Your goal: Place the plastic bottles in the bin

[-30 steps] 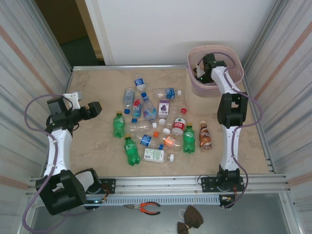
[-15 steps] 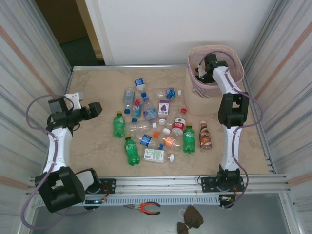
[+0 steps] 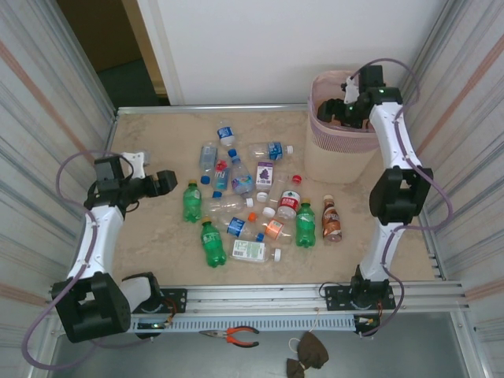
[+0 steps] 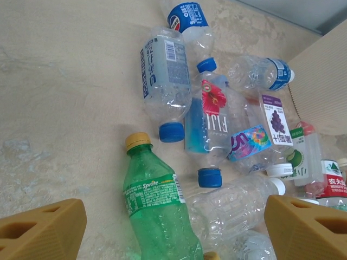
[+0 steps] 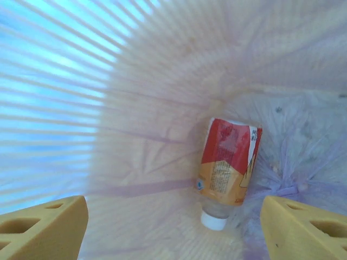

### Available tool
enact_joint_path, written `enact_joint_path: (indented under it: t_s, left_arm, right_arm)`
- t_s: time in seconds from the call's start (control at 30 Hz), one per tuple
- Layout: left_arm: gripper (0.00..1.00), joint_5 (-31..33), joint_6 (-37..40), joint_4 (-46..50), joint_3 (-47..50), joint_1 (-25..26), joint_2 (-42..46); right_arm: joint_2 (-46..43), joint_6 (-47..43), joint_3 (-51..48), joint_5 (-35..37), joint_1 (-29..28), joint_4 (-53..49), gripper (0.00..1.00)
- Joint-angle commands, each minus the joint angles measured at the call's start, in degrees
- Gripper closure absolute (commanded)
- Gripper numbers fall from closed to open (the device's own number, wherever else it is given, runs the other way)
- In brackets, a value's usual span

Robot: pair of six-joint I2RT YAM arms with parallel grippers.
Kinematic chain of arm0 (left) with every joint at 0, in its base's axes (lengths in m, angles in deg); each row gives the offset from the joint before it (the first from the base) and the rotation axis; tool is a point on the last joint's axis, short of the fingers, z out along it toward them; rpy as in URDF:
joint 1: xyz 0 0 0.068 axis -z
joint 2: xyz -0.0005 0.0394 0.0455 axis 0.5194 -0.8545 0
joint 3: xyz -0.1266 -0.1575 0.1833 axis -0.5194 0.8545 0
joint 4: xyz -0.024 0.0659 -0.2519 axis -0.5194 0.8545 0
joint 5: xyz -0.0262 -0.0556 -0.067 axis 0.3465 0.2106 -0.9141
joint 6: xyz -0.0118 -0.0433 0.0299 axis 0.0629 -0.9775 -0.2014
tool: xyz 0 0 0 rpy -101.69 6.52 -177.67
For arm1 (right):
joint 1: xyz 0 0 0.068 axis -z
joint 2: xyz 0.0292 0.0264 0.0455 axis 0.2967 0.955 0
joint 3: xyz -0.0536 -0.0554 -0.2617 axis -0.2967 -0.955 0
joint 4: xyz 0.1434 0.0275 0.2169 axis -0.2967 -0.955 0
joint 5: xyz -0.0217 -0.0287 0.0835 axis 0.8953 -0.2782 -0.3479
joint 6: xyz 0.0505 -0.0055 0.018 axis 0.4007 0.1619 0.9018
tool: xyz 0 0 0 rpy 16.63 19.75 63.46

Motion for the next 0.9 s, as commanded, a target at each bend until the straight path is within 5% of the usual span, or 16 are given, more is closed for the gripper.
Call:
enact_joint_path:
  t_s: [0.0,0.37,0.6,0.87]
  left_arm:
    - [0.15,2.84,1.58,2.28,-1.45,1.81,0.43]
    - [0.17,7.42,0.41,10.51,-5.90,10.27,-4.10]
    - [0.20,19.45,1.02,16.64,-8.45,18.15,-9.27]
    - [0.22,20.24,-3.03,15.57,-4.67,19.40,-12.51]
  right_arm:
    - [-3.70,2.06,0.65,-0.81,0.14,-1.86,0.18]
    - [-13.77,3.03,0.69,1.25,0.31,-2.90,0.17]
    - [-21.59,3.44,-5.86,0.52,0.33,-0.04,0.15]
    - [-25.90,2.73,-12.16,-0.38,0.70,0.66,0.14]
